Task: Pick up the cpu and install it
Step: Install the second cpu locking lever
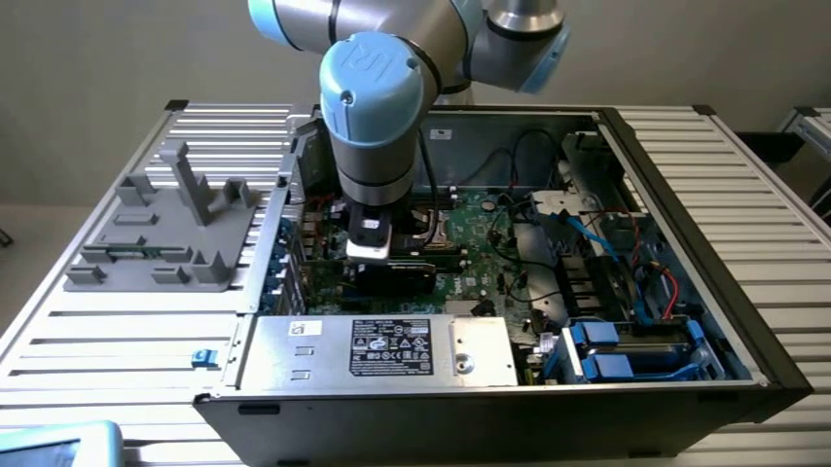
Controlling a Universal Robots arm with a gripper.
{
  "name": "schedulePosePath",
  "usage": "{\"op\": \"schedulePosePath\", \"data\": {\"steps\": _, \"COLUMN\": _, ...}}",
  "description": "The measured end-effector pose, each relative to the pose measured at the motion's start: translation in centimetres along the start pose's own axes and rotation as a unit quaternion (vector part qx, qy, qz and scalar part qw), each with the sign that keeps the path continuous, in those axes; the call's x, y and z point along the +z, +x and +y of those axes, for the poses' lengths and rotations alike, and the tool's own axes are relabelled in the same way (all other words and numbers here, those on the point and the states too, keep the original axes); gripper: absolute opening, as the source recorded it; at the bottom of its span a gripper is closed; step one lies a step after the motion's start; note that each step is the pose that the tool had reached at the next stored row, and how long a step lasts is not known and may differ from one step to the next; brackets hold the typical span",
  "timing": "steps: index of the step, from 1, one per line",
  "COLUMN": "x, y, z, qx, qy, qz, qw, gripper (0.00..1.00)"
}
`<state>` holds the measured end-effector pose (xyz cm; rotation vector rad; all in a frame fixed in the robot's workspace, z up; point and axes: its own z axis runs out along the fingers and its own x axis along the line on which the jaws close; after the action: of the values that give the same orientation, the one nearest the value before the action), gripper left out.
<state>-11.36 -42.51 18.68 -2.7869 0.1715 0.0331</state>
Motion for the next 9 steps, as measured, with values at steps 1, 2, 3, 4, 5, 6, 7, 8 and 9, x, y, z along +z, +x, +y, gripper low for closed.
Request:
{"op": "schedulePosePath", "data": {"steps": 1, "x": 0.00, "y": 0.00, "z": 0.00, "qx": 0.000, "qy": 0.0000, "qz": 0.0000, "qw": 1.0000, "gripper": 0.11}}
{"op": "schedulePosePath", "data": {"steps": 2, "x": 0.00, "y": 0.00, "z": 0.00, "qx": 0.000, "qy": 0.0000, "qz": 0.0000, "qw": 1.0000, "gripper": 0.11}}
{"op": "schedulePosePath", "data": {"steps": 3, "x": 0.00, "y": 0.00, "z": 0.00, "qx": 0.000, "qy": 0.0000, "qz": 0.0000, "qw": 1.0000, "gripper": 0.11}}
{"op": "schedulePosePath", "data": {"steps": 4, "x": 0.00, "y": 0.00, "z": 0.00, "qx": 0.000, "qy": 0.0000, "qz": 0.0000, "qw": 1.0000, "gripper": 0.11}}
{"op": "schedulePosePath", "data": {"steps": 5, "x": 0.00, "y": 0.00, "z": 0.01, "qx": 0.000, "qy": 0.0000, "qz": 0.0000, "qw": 1.0000, "gripper": 0.11}}
{"op": "schedulePosePath", "data": {"steps": 6, "x": 0.00, "y": 0.00, "z": 0.01, "qx": 0.000, "qy": 0.0000, "qz": 0.0000, "qw": 1.0000, "gripper": 0.11}}
{"op": "schedulePosePath", "data": {"steps": 7, "x": 0.00, "y": 0.00, "z": 0.02, "qx": 0.000, "qy": -0.0002, "qz": 0.0000, "qw": 1.0000, "gripper": 0.11}}
{"op": "schedulePosePath", "data": {"steps": 8, "x": 0.00, "y": 0.01, "z": 0.04, "qx": 0.000, "qy": -0.0001, "qz": -0.0003, "qw": 1.0000, "gripper": 0.11}}
{"op": "schedulePosePath", "data": {"steps": 9, "x": -0.02, "y": 0.01, "z": 0.07, "qx": 0.000, "qy": -0.0003, "qz": -0.0005, "qw": 1.0000, "gripper": 0.11}}
